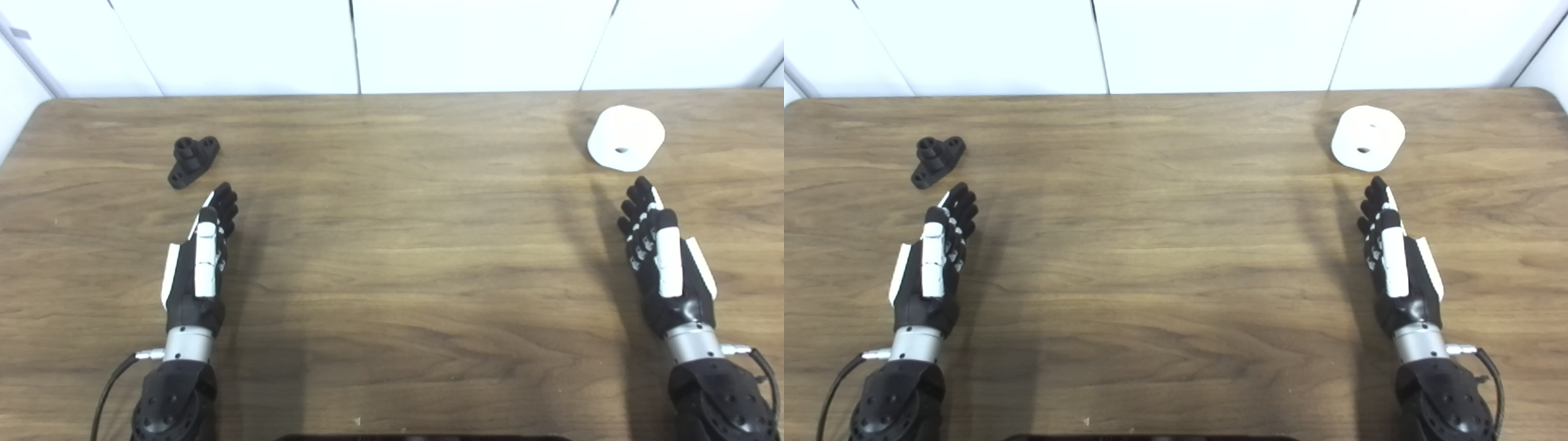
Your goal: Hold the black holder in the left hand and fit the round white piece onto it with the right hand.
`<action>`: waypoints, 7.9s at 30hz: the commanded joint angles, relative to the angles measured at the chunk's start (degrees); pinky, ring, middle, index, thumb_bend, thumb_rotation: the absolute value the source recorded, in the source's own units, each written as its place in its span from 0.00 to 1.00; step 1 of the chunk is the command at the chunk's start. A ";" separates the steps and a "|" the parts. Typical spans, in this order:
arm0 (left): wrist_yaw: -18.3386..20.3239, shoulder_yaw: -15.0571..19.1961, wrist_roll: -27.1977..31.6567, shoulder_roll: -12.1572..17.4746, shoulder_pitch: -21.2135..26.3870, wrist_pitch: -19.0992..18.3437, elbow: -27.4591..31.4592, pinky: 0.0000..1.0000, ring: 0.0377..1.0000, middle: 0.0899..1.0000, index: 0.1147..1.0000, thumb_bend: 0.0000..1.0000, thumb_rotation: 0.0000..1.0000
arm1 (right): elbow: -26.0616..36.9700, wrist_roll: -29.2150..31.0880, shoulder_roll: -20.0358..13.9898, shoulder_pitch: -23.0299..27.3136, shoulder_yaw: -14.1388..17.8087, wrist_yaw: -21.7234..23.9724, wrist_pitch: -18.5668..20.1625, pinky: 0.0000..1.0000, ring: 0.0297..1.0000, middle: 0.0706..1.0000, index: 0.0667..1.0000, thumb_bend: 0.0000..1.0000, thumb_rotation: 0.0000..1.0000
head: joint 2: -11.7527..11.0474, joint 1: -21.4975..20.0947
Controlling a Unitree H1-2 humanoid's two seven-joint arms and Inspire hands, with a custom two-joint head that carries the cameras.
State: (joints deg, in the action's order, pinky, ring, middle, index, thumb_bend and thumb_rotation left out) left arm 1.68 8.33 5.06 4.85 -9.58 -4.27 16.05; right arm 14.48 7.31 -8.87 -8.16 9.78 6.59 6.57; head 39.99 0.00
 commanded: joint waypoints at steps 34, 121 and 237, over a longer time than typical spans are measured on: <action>-3.07 -4.50 -5.32 -3.24 -1.23 3.11 1.77 0.96 0.95 0.94 0.92 0.47 1.00 | -1.54 4.00 -4.41 -0.81 1.72 1.14 -2.70 1.00 1.00 1.00 1.00 0.62 1.00 | -4.42 16.66; -4.41 1.31 -59.46 16.17 20.37 -22.62 -7.48 1.00 1.00 0.99 0.79 0.91 0.59 | -12.01 3.73 -5.05 0.08 0.19 2.64 -10.98 1.00 1.00 0.97 1.00 0.62 1.00 | -12.19 12.32; -19.98 -9.04 -40.94 18.96 28.71 -17.98 -33.83 0.89 0.86 0.75 0.42 0.52 0.07 | -8.14 3.16 -6.61 -1.10 -2.08 2.83 -7.77 1.00 1.00 0.96 1.00 0.60 1.00 | -7.93 10.46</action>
State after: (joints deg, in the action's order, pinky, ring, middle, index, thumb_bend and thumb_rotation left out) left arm -17.26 -1.14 -35.32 22.58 17.89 -22.14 -17.75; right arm 7.03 10.75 -14.93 -8.82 8.27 8.69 -2.86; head 31.99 10.46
